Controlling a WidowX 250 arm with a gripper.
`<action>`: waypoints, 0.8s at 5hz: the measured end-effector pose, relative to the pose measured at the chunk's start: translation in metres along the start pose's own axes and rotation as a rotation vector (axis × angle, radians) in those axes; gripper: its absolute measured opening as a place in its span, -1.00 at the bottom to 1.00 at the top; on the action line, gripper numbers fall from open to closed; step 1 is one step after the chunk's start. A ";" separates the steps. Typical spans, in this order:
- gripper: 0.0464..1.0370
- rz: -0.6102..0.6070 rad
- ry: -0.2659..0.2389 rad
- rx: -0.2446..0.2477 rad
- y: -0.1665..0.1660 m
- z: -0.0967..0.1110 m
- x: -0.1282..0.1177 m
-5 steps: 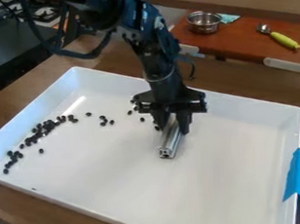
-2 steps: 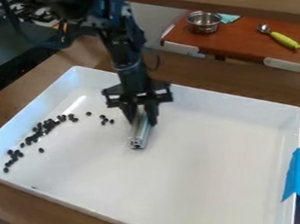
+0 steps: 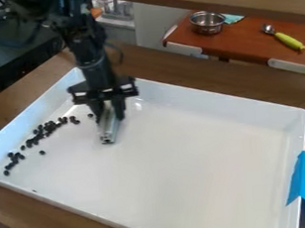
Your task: Sweep into pile
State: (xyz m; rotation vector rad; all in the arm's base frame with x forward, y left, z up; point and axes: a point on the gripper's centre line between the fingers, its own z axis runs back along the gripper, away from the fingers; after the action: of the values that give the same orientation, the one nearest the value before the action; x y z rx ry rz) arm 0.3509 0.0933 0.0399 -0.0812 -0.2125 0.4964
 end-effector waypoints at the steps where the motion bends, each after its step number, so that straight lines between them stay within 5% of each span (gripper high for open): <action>1: -0.30 0.009 -0.004 0.002 0.012 0.002 0.003; 4: -0.30 0.077 0.018 0.011 0.046 0.012 -0.026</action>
State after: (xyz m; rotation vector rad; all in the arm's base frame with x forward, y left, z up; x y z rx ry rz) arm 0.3042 0.1216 0.0409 -0.0836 -0.1891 0.5730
